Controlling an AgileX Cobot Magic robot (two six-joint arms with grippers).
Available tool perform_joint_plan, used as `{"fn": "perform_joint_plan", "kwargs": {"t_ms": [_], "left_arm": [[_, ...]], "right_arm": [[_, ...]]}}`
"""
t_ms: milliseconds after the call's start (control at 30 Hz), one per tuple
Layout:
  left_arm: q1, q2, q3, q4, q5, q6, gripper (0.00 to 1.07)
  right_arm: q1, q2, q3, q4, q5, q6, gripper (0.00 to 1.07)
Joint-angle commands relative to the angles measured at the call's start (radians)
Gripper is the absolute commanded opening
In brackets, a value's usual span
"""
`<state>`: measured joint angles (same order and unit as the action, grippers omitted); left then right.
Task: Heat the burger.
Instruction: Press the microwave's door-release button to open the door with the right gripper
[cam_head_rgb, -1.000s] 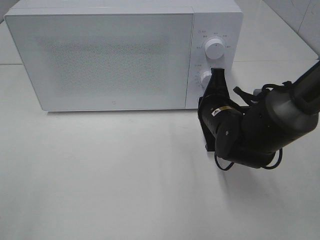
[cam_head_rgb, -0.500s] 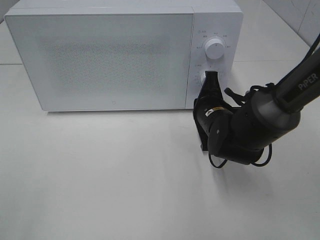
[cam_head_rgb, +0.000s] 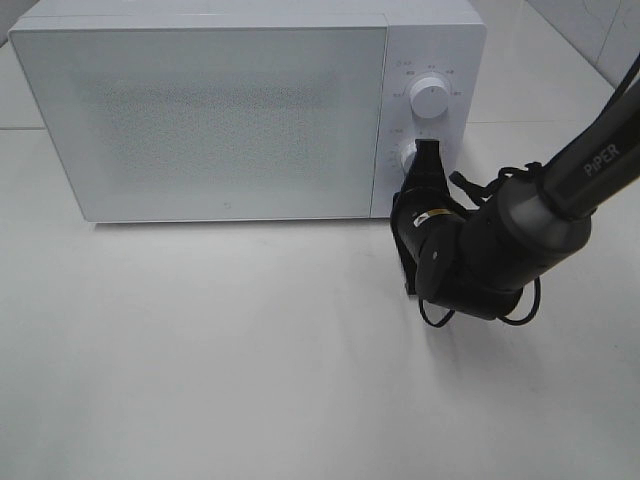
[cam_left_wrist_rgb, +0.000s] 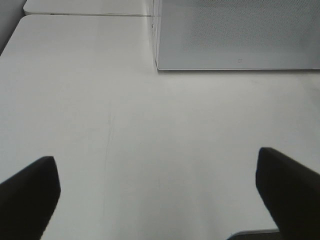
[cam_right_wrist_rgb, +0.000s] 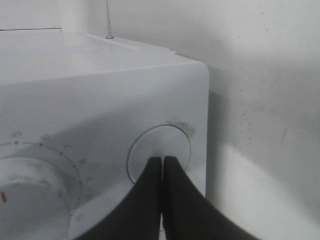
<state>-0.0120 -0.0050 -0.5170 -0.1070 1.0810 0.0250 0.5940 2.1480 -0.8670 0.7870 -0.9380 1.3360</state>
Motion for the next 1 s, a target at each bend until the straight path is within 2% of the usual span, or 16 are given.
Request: {"fn": "perform_joint_plan", "kwargs": {"t_ms": [33,333,667,1000], "left_arm": [[0.002,-0.005,0.001,-0.003,-0.011,-0.001,1.0],[0.002,-0.005,0.001,-0.003,-0.011,-0.001,1.0],[0.002,-0.005,0.001,-0.002,-0.011,-0.001,1.0],[0.002,-0.005,0.001,-0.002,-0.011,-0.001,1.0]], "right_arm": [[-0.013,0.002,-0.011,-0.01,-0.007,-0.001,0.0],[-0.024,0.002,-0.018,-0.012,-0.009,-0.004,0.0],[-0.024,0.029,-0.097,-0.025,-0.012,-0.007,0.0],[-0.052,0.055,-0.136,-0.067,-0.127,-0.006,0.0]]}}
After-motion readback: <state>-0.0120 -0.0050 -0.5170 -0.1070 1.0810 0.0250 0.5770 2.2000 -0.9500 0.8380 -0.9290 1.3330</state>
